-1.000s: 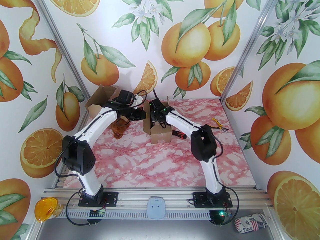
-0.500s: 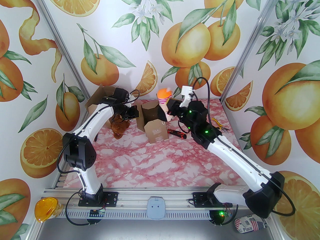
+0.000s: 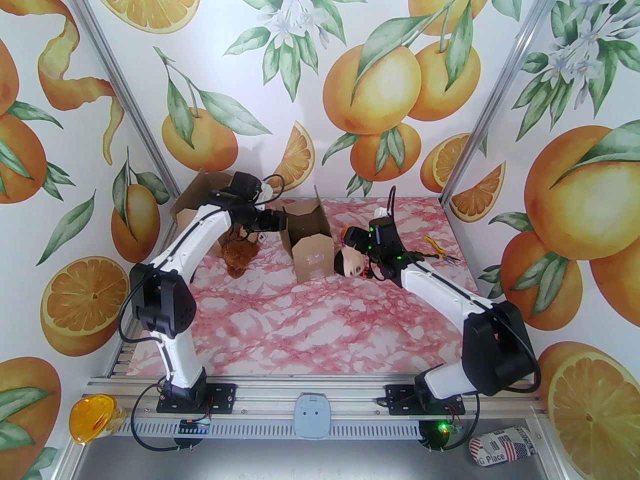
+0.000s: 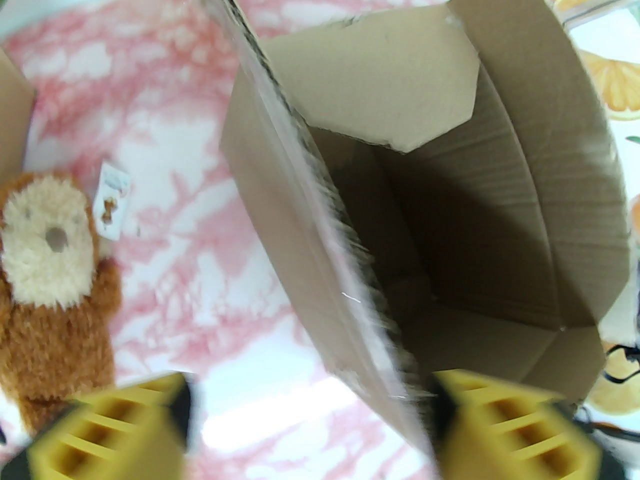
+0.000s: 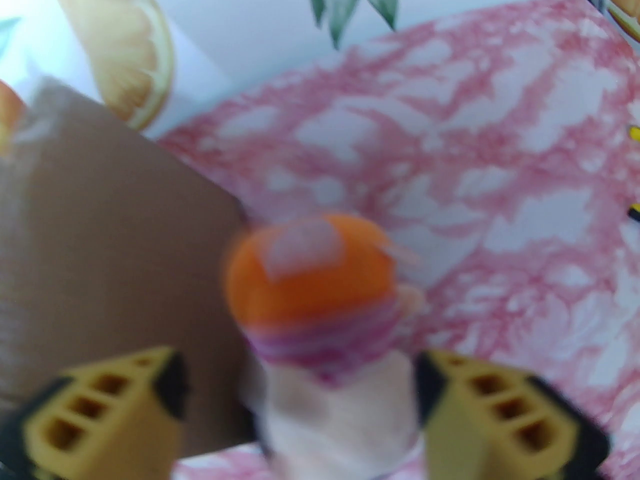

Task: Unpack the express box

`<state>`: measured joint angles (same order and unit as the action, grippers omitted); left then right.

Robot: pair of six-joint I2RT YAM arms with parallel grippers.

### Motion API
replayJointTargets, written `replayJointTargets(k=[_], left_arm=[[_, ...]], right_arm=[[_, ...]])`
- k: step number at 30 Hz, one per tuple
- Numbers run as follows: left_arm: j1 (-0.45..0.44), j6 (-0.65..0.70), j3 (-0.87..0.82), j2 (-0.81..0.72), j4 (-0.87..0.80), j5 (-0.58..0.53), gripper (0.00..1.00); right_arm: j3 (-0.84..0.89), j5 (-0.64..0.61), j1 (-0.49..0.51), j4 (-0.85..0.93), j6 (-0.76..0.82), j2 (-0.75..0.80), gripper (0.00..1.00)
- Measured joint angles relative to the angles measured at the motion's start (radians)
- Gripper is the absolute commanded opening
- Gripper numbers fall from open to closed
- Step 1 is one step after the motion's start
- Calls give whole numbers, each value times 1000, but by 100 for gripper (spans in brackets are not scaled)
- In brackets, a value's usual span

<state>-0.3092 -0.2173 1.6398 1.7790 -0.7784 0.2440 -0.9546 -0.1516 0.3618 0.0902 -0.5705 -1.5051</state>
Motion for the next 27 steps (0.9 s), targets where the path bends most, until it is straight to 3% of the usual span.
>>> replayJointTargets(k=[3,6,9,11,14,17,19,21,23,27], left_arm=[[-5,79,-277,-208,191,-92,100],[5,196,-562,-478,376,-217,100],[80,298,-809,-689,575,-313,100],[150,340,-964,-737,733,-357,100],[239,363,-1173,-657,977,-374,100],[274,359,-1304,-473,1221,-349,100],[287,349,-1314,-322,1365,-317,100],[291,351,-1293,-216,1478,-290,100],[290,347,-1263,-131,1571,-281,100],[288,349,-1241,-122,1643,-252,100]], right_arm=[[99,-87,0,-50,81,54,100],[286,-165,-10,-146,201,211,99],[417,-206,-64,-196,297,338,99],[494,-219,-111,-302,351,373,99],[603,-219,-147,-494,433,324,100],[665,-210,-150,-715,504,175,100],[600,-303,-133,-777,534,7,100],[534,-345,-127,-769,534,-52,100],[526,-379,-130,-824,532,-42,100],[524,-421,-134,-878,534,-32,100]])
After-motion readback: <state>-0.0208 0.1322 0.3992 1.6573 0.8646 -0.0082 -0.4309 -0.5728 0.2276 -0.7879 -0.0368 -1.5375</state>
